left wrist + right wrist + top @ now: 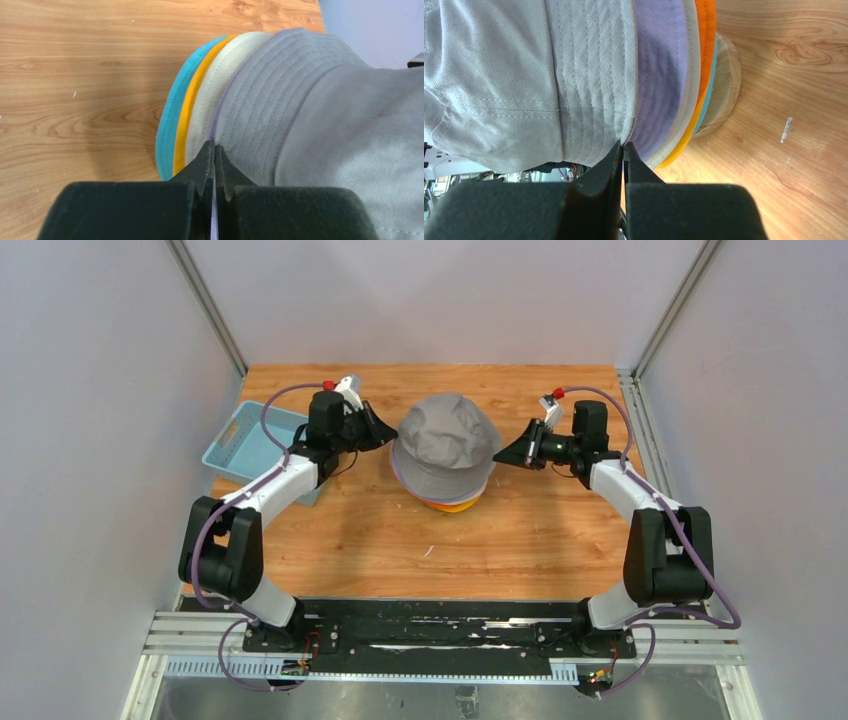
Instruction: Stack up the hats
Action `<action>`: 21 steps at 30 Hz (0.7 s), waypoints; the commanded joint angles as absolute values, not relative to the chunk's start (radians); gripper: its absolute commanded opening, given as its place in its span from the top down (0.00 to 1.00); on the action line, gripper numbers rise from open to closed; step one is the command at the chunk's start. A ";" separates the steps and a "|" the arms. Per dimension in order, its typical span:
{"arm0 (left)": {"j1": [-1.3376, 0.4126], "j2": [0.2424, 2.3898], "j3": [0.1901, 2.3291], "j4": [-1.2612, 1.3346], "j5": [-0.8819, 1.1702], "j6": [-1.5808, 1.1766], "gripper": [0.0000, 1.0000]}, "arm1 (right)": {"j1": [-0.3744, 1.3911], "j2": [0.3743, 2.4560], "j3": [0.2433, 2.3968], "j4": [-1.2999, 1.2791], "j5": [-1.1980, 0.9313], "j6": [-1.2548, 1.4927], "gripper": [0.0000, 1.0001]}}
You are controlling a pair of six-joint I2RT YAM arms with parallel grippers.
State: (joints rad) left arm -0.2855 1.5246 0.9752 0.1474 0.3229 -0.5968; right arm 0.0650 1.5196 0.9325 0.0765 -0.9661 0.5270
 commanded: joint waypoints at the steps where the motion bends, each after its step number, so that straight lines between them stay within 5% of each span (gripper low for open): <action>1: -0.266 1.608 1.022 0.025 0.200 -0.545 1.00 | 0.075 1.535 0.942 0.024 -0.928 0.477 0.99; 11: -0.267 1.635 1.089 0.056 0.244 -0.564 0.98 | 0.075 1.544 0.921 0.021 -0.914 0.464 0.99; 21: -0.267 1.514 1.094 0.033 0.206 -0.531 0.53 | 0.075 1.503 0.942 -0.044 -0.864 0.426 1.00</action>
State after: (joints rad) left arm -0.2699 1.6020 1.0786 0.0544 0.2588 -0.5682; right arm 0.0700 1.5387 0.9279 0.0242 -0.9161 0.4767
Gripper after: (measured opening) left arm 0.425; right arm 0.006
